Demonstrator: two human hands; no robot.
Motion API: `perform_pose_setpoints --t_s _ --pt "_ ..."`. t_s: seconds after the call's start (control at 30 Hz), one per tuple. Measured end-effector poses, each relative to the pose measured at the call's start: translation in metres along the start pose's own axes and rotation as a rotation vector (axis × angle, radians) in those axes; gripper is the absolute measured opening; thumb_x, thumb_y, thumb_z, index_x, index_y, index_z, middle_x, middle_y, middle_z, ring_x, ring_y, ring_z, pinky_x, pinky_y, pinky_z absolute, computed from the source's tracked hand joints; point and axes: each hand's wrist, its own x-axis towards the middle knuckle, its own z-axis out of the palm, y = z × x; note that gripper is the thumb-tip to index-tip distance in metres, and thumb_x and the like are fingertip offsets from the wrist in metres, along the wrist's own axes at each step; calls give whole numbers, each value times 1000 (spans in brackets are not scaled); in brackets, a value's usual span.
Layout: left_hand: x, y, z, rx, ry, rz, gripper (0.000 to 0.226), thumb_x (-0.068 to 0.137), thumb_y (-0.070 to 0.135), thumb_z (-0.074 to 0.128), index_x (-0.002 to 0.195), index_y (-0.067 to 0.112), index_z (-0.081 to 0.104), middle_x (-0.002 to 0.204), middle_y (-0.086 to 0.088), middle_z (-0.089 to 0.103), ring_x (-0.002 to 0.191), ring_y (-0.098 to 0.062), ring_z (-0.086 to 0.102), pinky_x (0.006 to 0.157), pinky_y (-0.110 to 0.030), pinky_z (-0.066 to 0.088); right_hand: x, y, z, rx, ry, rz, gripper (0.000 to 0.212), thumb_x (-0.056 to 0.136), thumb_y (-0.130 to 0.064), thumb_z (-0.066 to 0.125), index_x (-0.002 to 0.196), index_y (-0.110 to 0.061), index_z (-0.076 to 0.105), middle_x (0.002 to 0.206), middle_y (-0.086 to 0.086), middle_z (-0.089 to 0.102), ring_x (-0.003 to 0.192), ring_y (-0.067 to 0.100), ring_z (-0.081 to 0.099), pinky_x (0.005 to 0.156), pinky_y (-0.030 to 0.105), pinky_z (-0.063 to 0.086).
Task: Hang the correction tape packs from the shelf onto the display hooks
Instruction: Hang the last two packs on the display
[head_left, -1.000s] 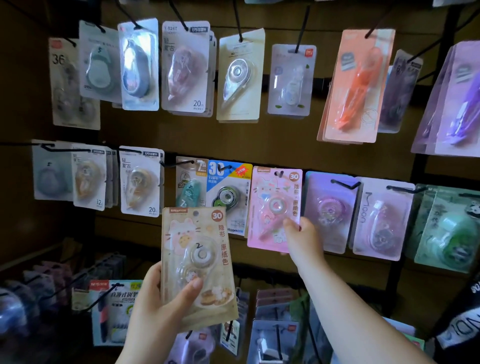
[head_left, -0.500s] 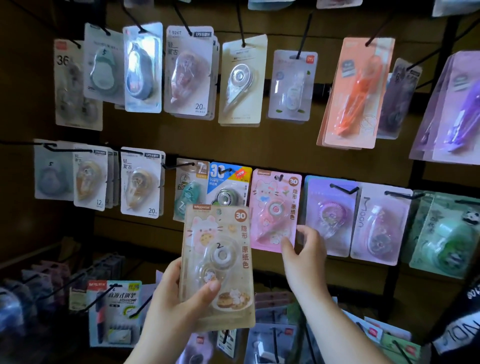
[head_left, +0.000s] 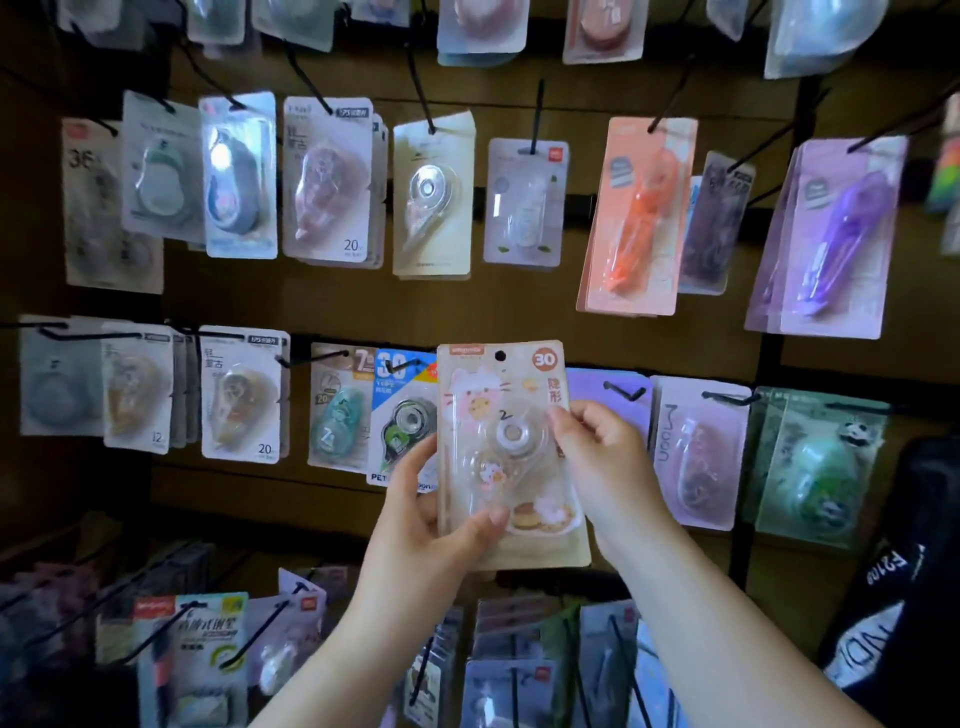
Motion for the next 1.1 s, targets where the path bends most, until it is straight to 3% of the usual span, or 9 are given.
perform_pose_setpoints --t_s 0.13,0.23,0.37,0.53,0.6,0.77,0.9,1.0,1.1 --pt "1 -5 3 29 -44 9 60 80 11 62 106 54 29 103 9 67 89 -13 70 66 -29 60 6 3 -1 -48 -14 17 22 92 -21 49 71 -16 55 85 20 62 75 20 50 67 26 37" --pt "2 -9 4 52 -68 -4 64 82 11 60 104 60 25 106 9 66 93 -14 69 73 -36 59 7 8 -2 -54 -17 35 21 92 -21 49 74 -15 57 99 28 64 77 19 50 68 27 38" --pt "3 -14 4 84 -87 -15 76 81 14 64 132 50 19 126 1 60 111 -16 61 95 -45 50 8 10 -5 -74 5 45 19 92 -22 48 78 -15 58 105 24 64 89 34 60 73 28 42" --pt "3 -21 5 80 -93 -35 82 81 19 64 137 52 12 137 0 50 119 -21 56 96 -50 49 23 -6 -6 -122 37 31 24 93 -24 46 96 -7 63 110 21 65 102 35 60 90 42 48" --pt "4 -22 6 95 -92 -35 80 83 18 62 136 51 12 136 0 51 116 -20 57 93 -48 51 30 -10 -7 -163 29 43 26 93 -23 46 97 -3 63 112 26 63 107 39 58 91 46 48" --pt "7 -23 4 170 -117 -69 80 84 21 60 139 49 9 133 -1 53 97 -23 68 74 -39 59 38 -5 -7 -173 40 79 28 92 -21 49 97 3 63 114 28 61 101 38 59 65 28 40" --pt "15 -29 0 222 -101 -80 85 83 25 62 140 48 4 141 -3 46 113 -30 60 87 -46 54 42 -2 -3 -166 49 93 27 92 -22 48 96 0 64 113 25 63 106 36 57 88 38 47" --pt "21 -32 0 268 -114 -78 85 84 23 61 140 48 3 141 -5 45 108 -28 62 87 -46 54 45 5 -1 -172 61 85 23 92 -25 48 79 -11 62 108 23 65 86 27 58 80 32 44" --pt "30 -34 1 325 -132 -111 85 87 23 57 143 42 -4 143 -12 41 84 -19 68 72 -34 59 52 14 2 -168 84 86 26 91 -27 49 69 -16 57 103 20 67 82 21 55 79 30 42"
